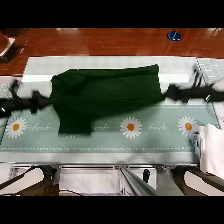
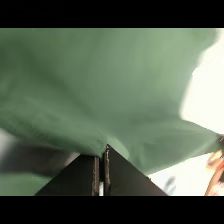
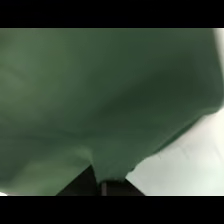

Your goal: Fold the shirts.

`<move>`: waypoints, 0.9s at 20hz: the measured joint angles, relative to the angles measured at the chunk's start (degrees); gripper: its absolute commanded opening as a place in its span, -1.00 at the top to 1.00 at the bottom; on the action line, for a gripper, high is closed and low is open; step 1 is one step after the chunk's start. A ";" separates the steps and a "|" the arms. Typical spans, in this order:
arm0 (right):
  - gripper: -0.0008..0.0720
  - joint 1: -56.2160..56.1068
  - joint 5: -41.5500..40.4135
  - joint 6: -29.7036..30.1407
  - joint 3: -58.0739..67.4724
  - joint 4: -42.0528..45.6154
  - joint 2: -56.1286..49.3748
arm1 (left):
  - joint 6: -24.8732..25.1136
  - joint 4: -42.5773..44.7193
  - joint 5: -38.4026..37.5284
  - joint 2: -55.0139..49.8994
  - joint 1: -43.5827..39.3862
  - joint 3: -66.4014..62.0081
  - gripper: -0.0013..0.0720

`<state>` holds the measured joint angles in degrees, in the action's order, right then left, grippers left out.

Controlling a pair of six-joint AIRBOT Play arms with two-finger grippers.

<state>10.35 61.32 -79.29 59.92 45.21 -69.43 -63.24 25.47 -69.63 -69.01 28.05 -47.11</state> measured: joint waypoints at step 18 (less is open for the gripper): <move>0.91 -0.28 27.39 -6.19 55.17 23.06 29.51 | -16.90 35.54 11.19 46.80 -6.62 -41.31 0.91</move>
<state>10.07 88.71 -85.47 115.09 68.27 -39.92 -80.14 61.01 -58.43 -22.22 21.43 -88.42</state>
